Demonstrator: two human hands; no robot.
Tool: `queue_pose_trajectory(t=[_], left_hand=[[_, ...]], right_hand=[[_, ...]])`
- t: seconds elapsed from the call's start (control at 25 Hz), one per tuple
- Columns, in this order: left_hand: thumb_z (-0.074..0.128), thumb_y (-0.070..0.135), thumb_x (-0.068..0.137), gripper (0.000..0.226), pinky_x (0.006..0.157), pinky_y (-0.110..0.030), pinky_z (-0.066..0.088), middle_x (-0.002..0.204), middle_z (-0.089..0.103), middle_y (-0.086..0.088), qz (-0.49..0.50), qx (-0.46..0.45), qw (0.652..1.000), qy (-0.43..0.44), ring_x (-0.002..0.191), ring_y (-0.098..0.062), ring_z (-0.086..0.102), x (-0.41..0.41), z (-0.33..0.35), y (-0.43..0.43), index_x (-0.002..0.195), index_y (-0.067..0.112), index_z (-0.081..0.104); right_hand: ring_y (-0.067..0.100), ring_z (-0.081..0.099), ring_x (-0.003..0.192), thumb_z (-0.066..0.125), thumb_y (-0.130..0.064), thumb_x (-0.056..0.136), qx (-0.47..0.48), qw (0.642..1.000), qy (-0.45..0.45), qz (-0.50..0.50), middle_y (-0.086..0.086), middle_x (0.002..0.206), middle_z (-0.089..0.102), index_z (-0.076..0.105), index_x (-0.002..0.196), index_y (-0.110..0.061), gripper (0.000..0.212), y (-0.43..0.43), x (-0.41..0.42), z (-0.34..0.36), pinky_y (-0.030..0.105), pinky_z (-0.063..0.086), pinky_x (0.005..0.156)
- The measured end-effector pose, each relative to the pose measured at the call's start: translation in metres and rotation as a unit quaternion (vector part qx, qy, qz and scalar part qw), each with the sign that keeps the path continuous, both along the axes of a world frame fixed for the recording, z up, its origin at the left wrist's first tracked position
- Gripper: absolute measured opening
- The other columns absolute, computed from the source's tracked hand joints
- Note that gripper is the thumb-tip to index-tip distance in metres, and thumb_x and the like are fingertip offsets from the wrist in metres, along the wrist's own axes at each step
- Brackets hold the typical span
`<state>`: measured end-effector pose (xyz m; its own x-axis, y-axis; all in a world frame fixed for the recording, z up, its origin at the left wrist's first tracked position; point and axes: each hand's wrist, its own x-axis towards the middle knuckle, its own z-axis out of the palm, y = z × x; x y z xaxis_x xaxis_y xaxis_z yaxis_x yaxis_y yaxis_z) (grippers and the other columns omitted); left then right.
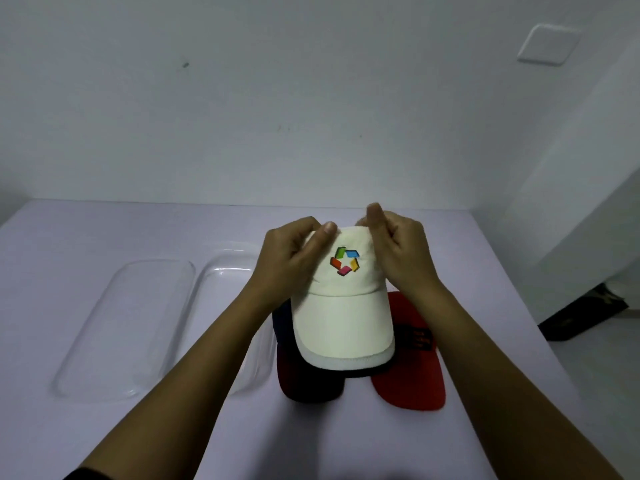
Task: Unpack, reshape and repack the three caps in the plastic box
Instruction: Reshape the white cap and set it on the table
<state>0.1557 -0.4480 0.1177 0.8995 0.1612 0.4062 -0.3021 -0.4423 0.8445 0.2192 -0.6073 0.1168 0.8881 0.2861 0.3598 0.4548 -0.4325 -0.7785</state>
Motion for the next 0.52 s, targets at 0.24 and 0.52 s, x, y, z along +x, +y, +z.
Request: queue_pose_trajectory(t=[0.24, 0.52], left_hand=[[0.049, 0.008, 0.095, 0.039, 0.048, -0.007, 0.04, 0.046, 0.058, 0.016, -0.012, -0.136, 0.991, 0.004, 0.047, 0.003, 0.055, 0.003, 0.001, 0.005, 0.058, 0.018, 0.054], [0.051, 0.013, 0.094, 0.034, 0.053, -0.012, 0.046, 0.053, 0.064, 0.013, -0.042, -0.123, 0.991, 0.022, 0.055, 0.0, 0.06, 0.004, 0.003, 0.01, 0.062, 0.018, 0.062]], right_hand=[[0.0, 0.06, 0.097, 0.043, -0.037, 0.097, 0.145, 0.973, 0.143, 0.108, -0.015, 0.103, 0.062, 0.055, 0.098, -0.036, 0.012, 0.001, -0.009, -0.019, 0.018, 0.05, 0.083], [-0.003, 0.054, 0.074, 0.04, -0.033, 0.097, 0.17, 0.962, 0.177, 0.121, -0.009, 0.08, 0.057, 0.054, 0.081, -0.023, 0.024, -0.006, -0.004, -0.016, 0.014, 0.044, 0.07]])
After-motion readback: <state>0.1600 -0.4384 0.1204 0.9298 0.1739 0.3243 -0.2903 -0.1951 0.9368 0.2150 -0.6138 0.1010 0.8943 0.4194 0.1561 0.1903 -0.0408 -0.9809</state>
